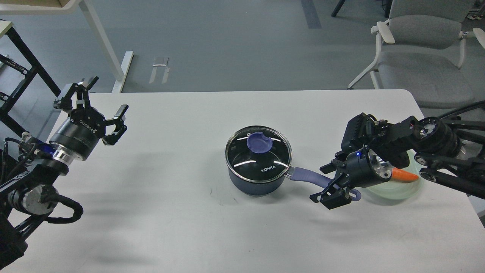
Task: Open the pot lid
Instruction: 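Lower the right gripper onto the lavender saucepan handle and grasp it, then reach the left gripper over the pot and grasp the purple lid knob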
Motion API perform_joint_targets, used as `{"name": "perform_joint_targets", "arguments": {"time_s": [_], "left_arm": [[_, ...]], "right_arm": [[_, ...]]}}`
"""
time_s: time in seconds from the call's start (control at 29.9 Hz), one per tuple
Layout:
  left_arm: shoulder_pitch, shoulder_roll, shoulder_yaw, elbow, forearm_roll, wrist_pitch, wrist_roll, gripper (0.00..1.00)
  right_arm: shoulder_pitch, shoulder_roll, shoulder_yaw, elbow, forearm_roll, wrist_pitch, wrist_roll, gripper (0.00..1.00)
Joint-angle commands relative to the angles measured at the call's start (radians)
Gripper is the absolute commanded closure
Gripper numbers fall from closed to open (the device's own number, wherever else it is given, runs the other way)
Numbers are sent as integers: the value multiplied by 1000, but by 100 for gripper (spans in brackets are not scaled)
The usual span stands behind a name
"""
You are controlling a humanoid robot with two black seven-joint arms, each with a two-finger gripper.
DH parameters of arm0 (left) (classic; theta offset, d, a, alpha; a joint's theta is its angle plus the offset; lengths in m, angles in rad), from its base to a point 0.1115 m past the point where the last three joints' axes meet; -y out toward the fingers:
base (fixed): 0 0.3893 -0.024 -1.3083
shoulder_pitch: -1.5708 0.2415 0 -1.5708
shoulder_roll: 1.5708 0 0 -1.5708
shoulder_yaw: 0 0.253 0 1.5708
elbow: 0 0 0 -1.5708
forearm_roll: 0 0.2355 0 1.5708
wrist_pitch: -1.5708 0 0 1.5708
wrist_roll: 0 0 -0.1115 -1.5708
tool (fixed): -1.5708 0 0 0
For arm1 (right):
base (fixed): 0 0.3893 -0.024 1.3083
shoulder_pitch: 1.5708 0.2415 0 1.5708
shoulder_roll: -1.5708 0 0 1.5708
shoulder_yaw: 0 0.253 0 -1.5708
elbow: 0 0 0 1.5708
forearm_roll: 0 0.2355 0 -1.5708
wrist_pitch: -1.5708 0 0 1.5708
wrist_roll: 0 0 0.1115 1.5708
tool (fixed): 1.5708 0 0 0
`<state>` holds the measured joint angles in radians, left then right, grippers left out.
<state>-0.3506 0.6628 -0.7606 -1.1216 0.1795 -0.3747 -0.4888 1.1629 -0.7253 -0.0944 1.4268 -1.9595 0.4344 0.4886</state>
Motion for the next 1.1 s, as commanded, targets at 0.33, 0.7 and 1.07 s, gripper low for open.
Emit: {"name": "perform_joint_targets", "arguments": {"time_s": [0.33,0.7,1.07], "left_arm": [[1,1,1,-4,0,2,0,1],[-16,20,1,-6,119,-1,0,1],[-257,52,3,-50,835,5,0,1]], "right_arm": [[0,-3,-7,0,-35,0,0,54],[4,-3,-5,-2,-35,0,0,73],[6,3,-5,-6,-35,0,0,73]]}}
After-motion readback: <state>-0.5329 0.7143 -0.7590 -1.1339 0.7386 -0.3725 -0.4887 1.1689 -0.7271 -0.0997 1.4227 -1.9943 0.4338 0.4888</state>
